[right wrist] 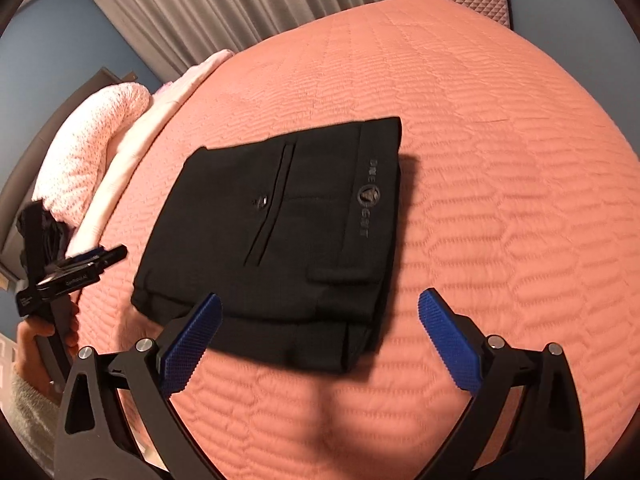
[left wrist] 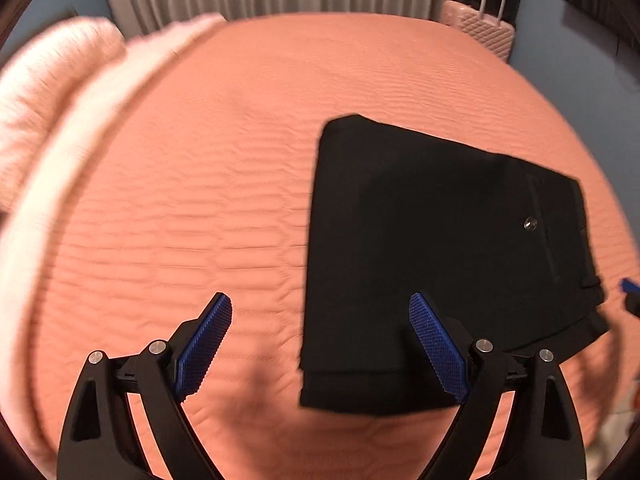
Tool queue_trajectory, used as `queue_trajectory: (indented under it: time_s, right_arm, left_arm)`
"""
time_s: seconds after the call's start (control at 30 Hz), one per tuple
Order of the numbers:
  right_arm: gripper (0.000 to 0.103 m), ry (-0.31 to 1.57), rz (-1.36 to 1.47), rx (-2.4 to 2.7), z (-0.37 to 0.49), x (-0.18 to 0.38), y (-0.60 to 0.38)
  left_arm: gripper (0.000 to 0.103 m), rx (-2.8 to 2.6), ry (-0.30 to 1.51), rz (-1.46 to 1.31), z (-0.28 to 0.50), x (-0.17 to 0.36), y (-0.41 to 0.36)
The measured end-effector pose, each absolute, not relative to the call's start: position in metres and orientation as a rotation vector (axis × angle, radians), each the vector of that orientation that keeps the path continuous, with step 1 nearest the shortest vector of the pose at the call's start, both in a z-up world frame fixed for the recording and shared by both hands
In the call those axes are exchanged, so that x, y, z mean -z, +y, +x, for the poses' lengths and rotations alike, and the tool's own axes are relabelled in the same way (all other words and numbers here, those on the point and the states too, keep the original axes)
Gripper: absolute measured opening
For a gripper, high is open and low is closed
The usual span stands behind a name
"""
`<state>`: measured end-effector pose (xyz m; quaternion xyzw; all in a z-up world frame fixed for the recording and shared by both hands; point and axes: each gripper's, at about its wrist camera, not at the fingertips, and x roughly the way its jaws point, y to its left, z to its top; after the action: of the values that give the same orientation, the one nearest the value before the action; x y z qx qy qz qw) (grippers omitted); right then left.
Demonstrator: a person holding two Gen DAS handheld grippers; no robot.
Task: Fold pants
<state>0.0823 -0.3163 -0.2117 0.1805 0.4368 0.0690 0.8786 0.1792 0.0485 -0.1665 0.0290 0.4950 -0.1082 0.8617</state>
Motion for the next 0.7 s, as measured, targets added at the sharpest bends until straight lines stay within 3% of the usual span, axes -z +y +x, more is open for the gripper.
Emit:
queue_trajectory:
  time_s: [0.37,0.7]
  right_arm:
    - [0.098,0.946,0.522,-0.165,0.118,0.256,-0.337]
    - [0.098,0.913,0.66,-0.287,0.119,0.265,-0.332]
  left_arm:
    - [0.089,0.459,1.173,-0.329,0.224,0.216,0.079]
    - [0.091,0.48,1.157,-0.2,0.223,0.221,0.043]
